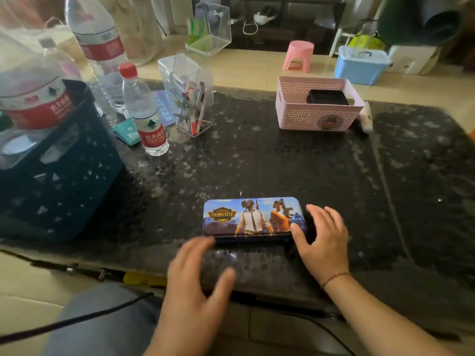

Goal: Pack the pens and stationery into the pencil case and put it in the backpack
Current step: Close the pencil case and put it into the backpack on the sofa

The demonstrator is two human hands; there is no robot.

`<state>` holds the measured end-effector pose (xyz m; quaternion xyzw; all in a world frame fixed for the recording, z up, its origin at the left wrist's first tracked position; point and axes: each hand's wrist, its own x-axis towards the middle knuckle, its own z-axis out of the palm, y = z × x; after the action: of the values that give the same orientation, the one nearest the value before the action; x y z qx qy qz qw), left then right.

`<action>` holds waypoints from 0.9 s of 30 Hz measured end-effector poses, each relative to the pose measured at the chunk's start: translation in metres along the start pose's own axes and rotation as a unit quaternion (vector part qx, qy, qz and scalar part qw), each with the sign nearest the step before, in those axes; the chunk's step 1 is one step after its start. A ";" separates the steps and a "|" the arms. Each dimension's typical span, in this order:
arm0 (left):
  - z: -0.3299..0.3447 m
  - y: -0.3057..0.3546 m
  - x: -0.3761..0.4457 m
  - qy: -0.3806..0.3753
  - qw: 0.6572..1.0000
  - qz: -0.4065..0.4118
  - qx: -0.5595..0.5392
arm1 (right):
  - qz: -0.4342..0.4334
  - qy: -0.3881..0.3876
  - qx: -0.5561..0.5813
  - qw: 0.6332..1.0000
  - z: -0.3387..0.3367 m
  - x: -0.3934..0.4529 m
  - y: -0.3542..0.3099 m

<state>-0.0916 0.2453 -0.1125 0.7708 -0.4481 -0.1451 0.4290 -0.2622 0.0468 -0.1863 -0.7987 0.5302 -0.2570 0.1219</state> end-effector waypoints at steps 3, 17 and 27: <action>0.021 -0.012 0.051 -0.024 0.972 -0.201 0.117 | -0.006 -0.033 -0.034 0.999 0.000 0.004 0.000; 0.085 -0.021 0.107 0.141 0.954 -0.253 -0.077 | 0.213 -0.012 0.187 0.959 0.010 0.054 -0.030; 0.045 0.114 0.222 0.062 0.930 -0.247 -0.265 | 0.412 0.032 0.568 0.712 -0.102 0.174 -0.065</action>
<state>-0.0601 0.0145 -0.0136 0.7228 -0.1607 -0.3120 0.5953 -0.2132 -0.0771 -0.0215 -0.2728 0.5647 -0.4593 0.6291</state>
